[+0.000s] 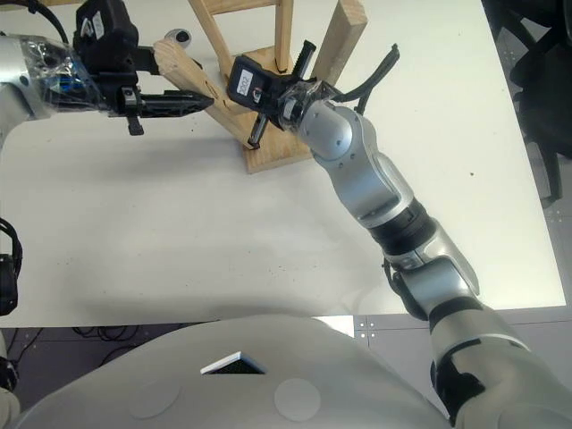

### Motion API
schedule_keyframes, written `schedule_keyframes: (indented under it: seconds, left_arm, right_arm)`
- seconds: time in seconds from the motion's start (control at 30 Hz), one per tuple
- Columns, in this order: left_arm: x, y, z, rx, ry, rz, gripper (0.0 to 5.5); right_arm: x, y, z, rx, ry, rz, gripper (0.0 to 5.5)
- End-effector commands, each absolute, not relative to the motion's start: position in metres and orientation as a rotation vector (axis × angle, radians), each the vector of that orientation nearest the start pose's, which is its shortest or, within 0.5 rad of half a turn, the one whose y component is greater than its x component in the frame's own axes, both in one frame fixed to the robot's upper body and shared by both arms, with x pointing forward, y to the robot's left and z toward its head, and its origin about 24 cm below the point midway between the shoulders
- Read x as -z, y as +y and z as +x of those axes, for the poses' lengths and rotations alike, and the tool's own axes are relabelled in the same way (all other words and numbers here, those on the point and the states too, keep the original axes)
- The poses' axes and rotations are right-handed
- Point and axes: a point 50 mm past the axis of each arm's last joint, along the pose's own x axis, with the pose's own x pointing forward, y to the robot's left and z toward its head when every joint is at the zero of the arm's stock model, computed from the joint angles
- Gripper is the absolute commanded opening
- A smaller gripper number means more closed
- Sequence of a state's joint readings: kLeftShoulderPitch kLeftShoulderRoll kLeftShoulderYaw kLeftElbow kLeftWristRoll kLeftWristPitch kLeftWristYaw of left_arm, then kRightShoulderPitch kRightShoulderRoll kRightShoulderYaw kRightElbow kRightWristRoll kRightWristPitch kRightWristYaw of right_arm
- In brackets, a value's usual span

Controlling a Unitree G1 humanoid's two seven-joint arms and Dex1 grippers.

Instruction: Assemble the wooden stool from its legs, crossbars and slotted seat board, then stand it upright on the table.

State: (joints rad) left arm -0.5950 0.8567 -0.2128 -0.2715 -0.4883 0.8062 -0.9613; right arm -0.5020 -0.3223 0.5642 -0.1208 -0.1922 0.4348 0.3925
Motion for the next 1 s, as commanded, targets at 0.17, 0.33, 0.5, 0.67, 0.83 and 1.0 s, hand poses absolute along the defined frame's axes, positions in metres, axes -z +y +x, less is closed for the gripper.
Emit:
schedule_keyframes:
  seconds: [0.17,0.33,0.5,0.67,0.83,1.0]
  left_arm:
    - [-0.160,0.126,0.284,1.219,0.512,0.464,2.01]
    - [-0.139,0.121,0.285,1.222,0.582,0.564,2.01]
    - [-0.132,0.128,0.284,1.217,0.523,0.506,2.01]
    - [-0.164,0.138,0.288,1.150,0.279,0.217,2.01]
    - [-0.185,0.148,0.283,1.107,0.126,0.130,2.01]
    - [-0.189,0.158,0.279,1.075,0.083,0.079,2.01]
  right_arm:
    - [-0.056,-0.053,0.276,-0.901,0.279,-0.655,0.00]
    - [-0.051,-0.055,0.279,-0.896,0.301,-0.653,0.00]
    - [-0.093,-0.056,0.300,-0.816,0.214,-0.336,0.00]
    - [-0.164,-0.075,0.314,-0.870,0.097,0.207,0.00]
    - [-0.246,-0.100,0.307,-1.022,-0.178,0.527,0.00]
    - [-0.291,-0.141,0.318,-0.945,-0.383,0.720,0.00]
